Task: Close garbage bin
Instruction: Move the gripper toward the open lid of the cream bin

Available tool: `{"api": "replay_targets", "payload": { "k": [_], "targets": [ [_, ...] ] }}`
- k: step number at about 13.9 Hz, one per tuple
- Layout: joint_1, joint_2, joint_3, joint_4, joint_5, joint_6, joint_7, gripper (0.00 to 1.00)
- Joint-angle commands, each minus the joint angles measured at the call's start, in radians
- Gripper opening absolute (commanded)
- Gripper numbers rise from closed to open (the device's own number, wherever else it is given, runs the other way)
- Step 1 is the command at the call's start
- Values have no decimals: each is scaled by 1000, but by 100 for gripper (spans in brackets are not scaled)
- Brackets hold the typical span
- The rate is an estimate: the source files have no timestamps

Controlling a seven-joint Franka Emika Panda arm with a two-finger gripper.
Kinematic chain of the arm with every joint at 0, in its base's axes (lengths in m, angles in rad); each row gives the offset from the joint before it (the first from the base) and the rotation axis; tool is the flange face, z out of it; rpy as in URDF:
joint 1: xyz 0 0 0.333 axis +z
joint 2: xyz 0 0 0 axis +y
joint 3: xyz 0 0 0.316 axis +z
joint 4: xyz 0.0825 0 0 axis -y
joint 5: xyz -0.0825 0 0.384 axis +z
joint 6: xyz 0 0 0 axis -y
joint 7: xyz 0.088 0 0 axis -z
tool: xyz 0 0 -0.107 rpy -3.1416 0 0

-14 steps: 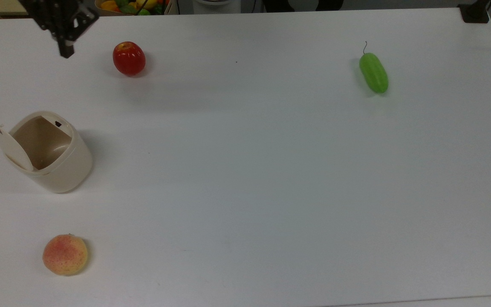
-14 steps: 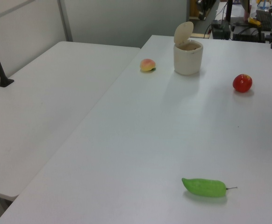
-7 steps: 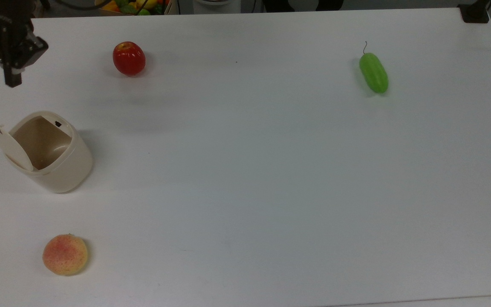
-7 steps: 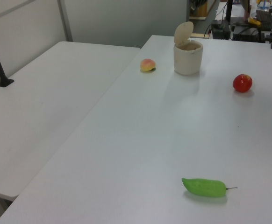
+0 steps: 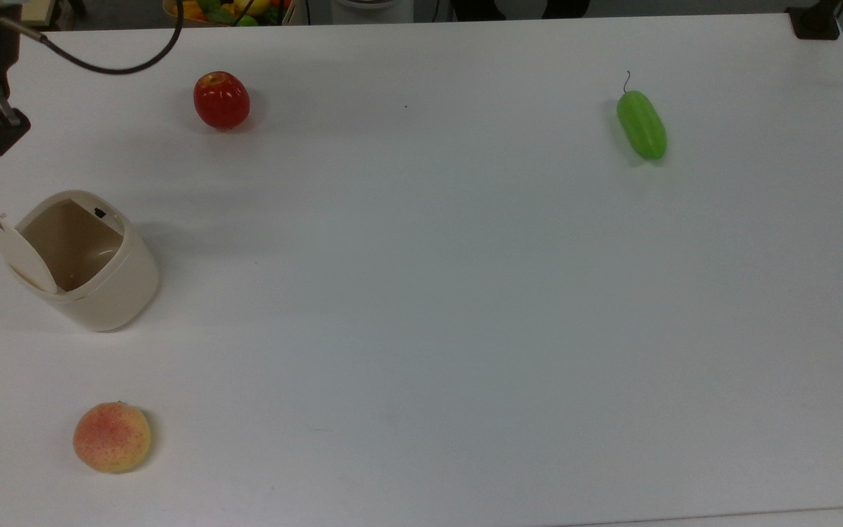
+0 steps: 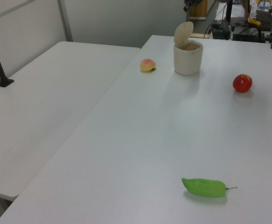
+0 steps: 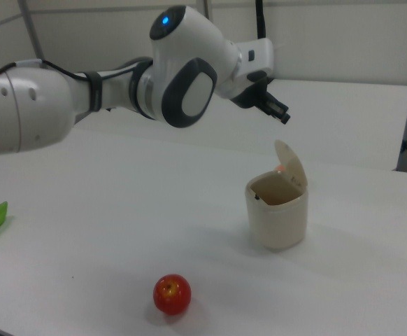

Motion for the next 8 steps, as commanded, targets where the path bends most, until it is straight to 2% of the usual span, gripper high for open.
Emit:
{"api": "replay_targets", "payload": {
  "k": [1,3,8],
  "targets": [
    [-7,51,-4,-6,-6,86,29,0],
    [-11,84,-4,-4,-6,92,27,0],
    [-5,81,-4,-13,1,74,26,0]
  ]
}}
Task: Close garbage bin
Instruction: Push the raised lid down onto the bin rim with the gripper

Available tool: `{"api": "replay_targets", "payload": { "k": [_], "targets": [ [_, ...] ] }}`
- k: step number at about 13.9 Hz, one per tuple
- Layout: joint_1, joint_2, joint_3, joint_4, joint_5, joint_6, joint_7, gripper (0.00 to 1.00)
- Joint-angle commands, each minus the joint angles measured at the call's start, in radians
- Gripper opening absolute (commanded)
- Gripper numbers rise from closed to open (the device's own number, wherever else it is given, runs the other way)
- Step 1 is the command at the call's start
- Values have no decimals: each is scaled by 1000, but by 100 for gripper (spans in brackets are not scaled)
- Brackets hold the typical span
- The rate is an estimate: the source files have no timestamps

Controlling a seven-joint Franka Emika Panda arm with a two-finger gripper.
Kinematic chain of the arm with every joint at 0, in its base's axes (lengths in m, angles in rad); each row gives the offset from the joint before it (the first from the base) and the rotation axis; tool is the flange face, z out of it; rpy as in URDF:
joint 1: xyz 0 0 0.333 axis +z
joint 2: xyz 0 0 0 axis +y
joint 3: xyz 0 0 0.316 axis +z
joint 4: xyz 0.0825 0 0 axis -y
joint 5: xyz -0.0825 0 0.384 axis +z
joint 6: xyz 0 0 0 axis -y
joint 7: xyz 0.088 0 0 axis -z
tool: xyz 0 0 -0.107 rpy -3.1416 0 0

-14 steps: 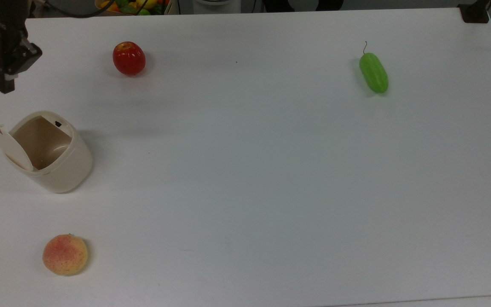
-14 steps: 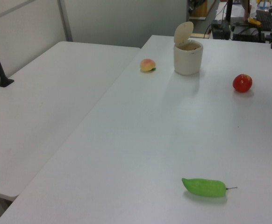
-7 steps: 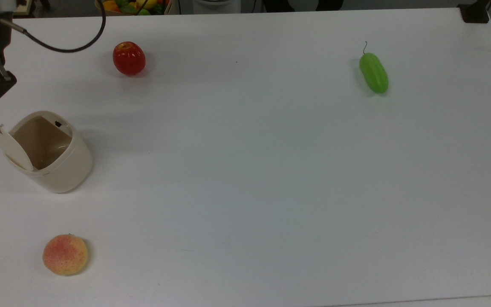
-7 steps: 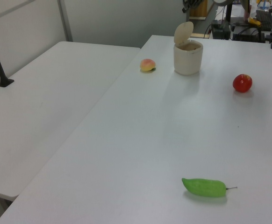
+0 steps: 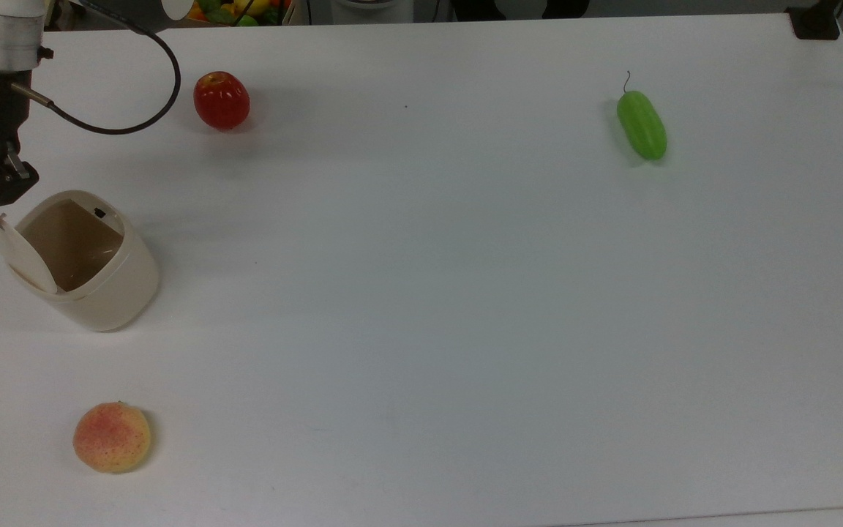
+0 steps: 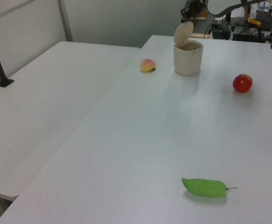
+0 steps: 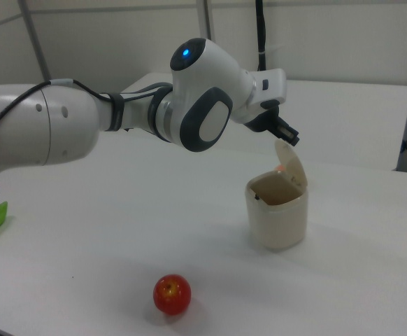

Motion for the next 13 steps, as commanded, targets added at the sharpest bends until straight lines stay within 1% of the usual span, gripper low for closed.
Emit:
{"api": "replay_targets", "payload": {
  "k": [1,2,5,8,13],
  "targets": [
    [10,-14,-3,-27,3,-7,15,0],
    [10,-21,-3,-24,1,-71,14,0],
    [18,-44,-2,-22,6,-187,11,0],
    [22,-48,7,-22,3,-307,6,0],
    [22,-34,9,-30,-6,-380,-5,0]
  ]
}}
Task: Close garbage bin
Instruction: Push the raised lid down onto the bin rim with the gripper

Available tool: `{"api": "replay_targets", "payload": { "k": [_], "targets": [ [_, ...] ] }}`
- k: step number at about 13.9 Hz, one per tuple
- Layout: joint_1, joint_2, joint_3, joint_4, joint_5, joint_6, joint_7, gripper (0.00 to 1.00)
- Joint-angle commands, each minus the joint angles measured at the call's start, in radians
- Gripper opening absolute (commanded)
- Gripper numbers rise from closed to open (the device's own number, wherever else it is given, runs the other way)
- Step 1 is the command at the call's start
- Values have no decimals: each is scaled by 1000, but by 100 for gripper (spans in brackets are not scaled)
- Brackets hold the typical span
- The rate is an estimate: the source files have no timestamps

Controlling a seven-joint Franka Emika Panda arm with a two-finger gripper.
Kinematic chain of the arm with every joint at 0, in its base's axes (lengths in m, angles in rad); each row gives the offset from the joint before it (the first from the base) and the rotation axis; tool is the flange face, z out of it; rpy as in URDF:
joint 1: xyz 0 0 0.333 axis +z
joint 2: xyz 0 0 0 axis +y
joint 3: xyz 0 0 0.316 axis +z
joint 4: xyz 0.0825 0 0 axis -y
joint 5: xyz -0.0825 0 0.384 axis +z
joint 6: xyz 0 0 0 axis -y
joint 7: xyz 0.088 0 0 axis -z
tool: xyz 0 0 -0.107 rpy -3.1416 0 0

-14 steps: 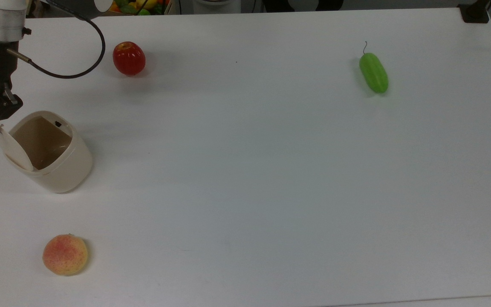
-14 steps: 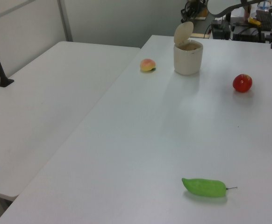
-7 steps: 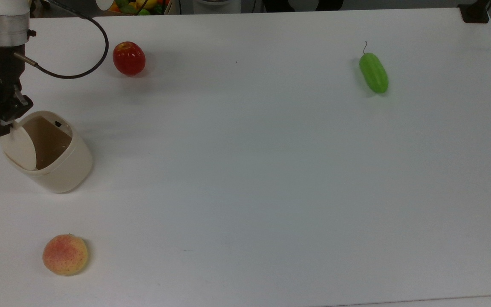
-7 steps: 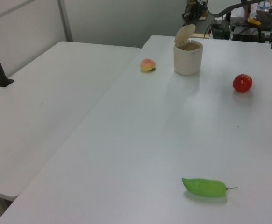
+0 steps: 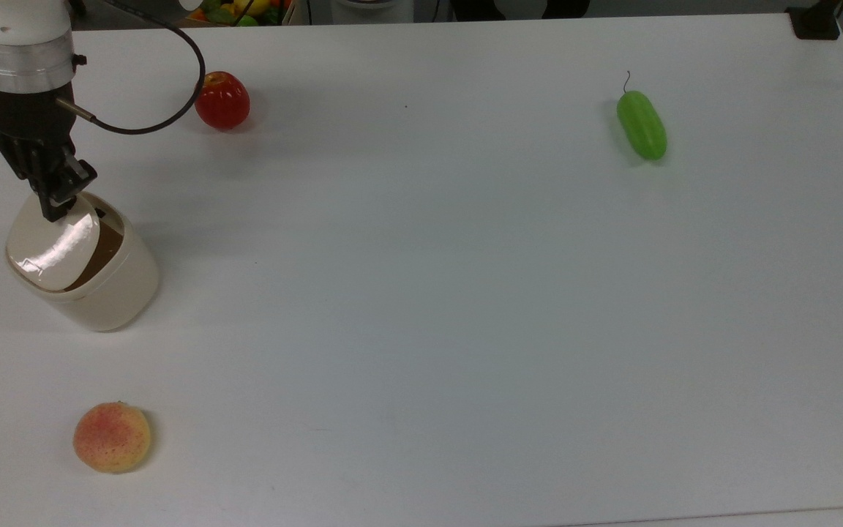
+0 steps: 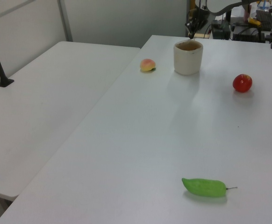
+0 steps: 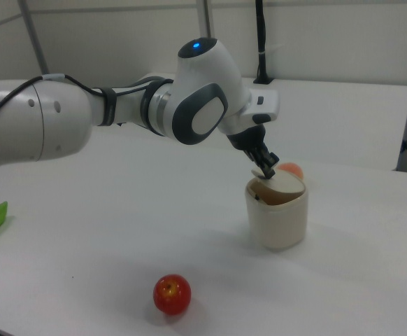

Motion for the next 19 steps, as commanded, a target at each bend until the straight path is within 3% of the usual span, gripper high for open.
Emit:
{"api": "replay_targets", "payload": {
  "k": [1,19],
  "targets": [
    [8,-14,-3,-31,-6,-39,-5,0],
    [18,43,-3,-47,-8,-67,-43,0]
  ]
}}
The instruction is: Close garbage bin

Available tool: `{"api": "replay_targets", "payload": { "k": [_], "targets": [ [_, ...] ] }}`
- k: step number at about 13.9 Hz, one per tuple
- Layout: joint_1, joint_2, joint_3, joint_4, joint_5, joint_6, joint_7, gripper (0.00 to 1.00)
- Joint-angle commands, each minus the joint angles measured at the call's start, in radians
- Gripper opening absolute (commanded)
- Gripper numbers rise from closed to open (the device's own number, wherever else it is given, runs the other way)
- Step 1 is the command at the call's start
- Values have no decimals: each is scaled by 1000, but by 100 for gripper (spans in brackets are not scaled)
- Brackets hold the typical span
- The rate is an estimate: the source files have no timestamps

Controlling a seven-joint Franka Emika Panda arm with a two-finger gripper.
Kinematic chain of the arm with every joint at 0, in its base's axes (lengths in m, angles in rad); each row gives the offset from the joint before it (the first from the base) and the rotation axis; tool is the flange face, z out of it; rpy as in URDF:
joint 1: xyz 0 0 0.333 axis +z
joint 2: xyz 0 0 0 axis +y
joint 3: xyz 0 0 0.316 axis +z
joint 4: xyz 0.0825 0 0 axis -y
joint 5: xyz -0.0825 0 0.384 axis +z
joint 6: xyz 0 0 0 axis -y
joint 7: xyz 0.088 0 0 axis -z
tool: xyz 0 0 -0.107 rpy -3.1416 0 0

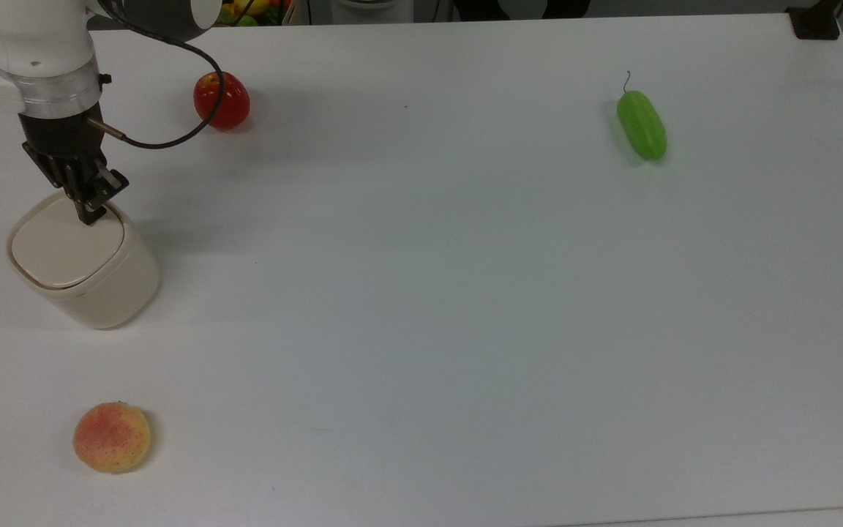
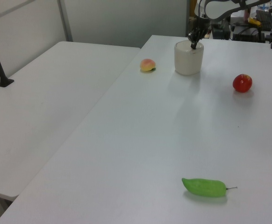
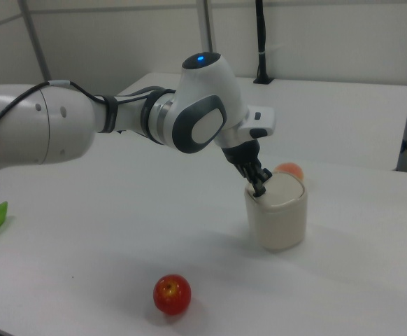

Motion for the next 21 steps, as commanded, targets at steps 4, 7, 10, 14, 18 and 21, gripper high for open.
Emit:
{"api": "replay_targets", "payload": {
  "k": [4,7,10,14,18,21],
  "targets": [
    [7,28,-5,-8,-6,-14,-15,0],
    [10,14,-5,7,-2,-23,-9,0],
    [46,-36,-2,19,1,-82,-12,0],
    [125,-116,-2,19,-6,-173,-16,0],
    [249,-219,-2,19,-6,-403,-137,0],
    [335,-300,-2,15,7,-570,-267,0]
  ]
}}
